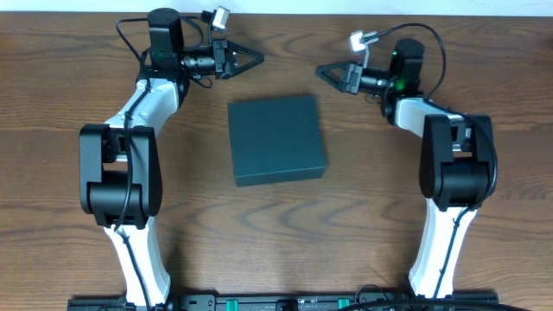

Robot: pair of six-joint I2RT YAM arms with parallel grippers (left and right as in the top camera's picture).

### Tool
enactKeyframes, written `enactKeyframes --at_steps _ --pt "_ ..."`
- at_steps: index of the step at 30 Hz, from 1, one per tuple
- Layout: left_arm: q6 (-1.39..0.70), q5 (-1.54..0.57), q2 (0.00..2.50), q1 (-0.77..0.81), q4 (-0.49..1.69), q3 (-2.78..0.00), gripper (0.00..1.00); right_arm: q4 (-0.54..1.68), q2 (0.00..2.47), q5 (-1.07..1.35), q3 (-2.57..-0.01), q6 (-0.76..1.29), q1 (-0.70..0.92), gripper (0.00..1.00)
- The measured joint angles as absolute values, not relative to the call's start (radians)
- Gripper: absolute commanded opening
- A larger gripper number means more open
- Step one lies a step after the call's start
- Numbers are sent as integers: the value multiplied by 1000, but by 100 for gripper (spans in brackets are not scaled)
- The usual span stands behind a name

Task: Pack container
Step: 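Let the lid fall shut over the box and pull both grippers back, then move the right gripper over the closed lid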

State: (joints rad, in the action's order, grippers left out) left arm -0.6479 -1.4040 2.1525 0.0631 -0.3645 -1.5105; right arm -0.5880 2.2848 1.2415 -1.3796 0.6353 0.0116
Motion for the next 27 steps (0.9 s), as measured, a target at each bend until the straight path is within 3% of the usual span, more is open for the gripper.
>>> enactKeyframes --at_steps 4,7,13,19,22,27 --pt "-611 -1353 2152 40 -363 -1514 48 -588 2285 1241 -1380 675 -5 49" --pt "-578 -1279 2152 9 -356 -1515 75 -588 2285 1238 -1380 707 -5 52" --pt "-473 -1050 2152 -52 -154 -1521 100 -588 2285 1226 -1380 771 -4 52" --pt "-295 -747 2147 -78 199 -1525 99 -569 2284 1177 -1380 813 -4 70" --pt "-212 -597 2123 -78 344 -1524 99 -534 2285 1128 -1380 823 -4 99" --pt "-130 -378 2000 -77 481 -1523 99 -464 2285 1011 -1380 807 -4 99"
